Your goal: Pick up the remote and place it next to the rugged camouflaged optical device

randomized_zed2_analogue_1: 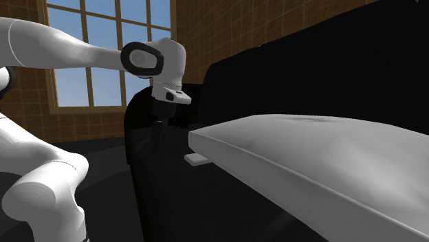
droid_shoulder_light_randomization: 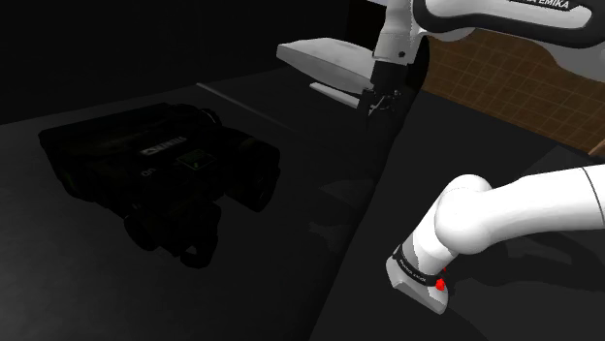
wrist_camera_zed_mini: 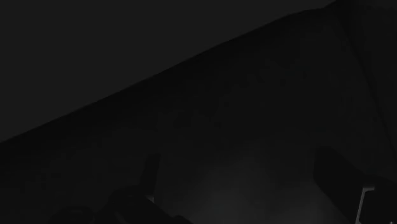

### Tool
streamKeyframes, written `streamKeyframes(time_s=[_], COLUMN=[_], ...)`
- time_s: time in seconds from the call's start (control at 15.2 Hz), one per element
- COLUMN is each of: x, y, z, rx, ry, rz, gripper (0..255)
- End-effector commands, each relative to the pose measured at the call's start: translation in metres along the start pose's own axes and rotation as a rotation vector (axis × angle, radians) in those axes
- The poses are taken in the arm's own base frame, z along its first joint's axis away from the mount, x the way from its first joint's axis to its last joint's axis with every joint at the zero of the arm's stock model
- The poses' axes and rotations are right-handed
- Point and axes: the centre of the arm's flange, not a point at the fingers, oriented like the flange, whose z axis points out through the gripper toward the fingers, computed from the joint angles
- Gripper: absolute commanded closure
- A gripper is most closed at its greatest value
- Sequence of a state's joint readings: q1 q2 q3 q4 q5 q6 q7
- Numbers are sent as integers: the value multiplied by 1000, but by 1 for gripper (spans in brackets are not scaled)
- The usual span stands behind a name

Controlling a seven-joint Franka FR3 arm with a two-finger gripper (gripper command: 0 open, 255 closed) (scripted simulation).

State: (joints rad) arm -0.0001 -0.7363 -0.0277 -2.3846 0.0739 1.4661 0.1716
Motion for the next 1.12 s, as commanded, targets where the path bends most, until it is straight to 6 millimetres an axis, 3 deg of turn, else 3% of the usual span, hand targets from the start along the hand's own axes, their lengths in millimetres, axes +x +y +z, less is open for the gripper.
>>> streamKeyframes(time_s=[0.0, 0.86, 1.06], x=[0, -23, -17], y=[0, 161, 161], z=[0, -29, -21], rx=[0, 97, 97], ry=[0, 677, 681], rz=[0, -126, -127], gripper=[0, 0, 0])
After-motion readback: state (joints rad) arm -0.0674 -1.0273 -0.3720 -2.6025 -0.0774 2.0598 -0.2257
